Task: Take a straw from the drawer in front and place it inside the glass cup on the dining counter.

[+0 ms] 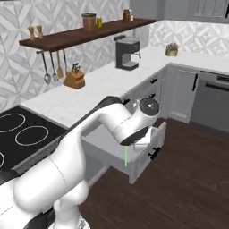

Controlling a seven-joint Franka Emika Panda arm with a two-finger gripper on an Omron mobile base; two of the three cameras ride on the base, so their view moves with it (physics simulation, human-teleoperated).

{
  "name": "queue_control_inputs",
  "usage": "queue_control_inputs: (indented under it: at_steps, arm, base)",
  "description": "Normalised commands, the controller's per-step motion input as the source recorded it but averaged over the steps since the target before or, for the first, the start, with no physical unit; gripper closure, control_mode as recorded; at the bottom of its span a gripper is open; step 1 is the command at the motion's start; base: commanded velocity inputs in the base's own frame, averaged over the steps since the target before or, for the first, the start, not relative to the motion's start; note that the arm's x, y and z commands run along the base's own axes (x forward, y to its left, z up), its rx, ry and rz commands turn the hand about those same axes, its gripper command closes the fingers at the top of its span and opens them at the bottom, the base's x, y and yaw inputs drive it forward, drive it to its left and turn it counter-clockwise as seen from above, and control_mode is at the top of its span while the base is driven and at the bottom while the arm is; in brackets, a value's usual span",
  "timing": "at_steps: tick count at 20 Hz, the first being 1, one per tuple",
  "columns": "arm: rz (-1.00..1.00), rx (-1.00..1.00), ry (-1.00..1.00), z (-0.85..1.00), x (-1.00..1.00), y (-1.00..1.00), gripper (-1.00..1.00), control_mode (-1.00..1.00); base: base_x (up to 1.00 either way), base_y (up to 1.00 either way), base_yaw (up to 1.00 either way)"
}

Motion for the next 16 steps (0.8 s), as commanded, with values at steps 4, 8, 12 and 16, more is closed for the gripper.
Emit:
queue_control_inputs:
  at_steps: [4,8,12,16]
  arm:
    - [0.0,0.0,0.0,0.0,0.0,0.0,1.0,1.0]
    - [0.0,0.0,0.0,0.0,0.0,0.0,1.0,1.0]
    - [0.0,0.0,0.0,0.0,0.0,0.0,1.0,1.0]
    - [0.0,0.0,0.0,0.0,0.0,0.0,1.0,1.0]
  base:
    - [-0.38,0.0,-0.63]
    - [-0.16,0.0,-0.68]
    - [0.0,0.0,-0.69]
    - [0.0,-0.05,-0.68]
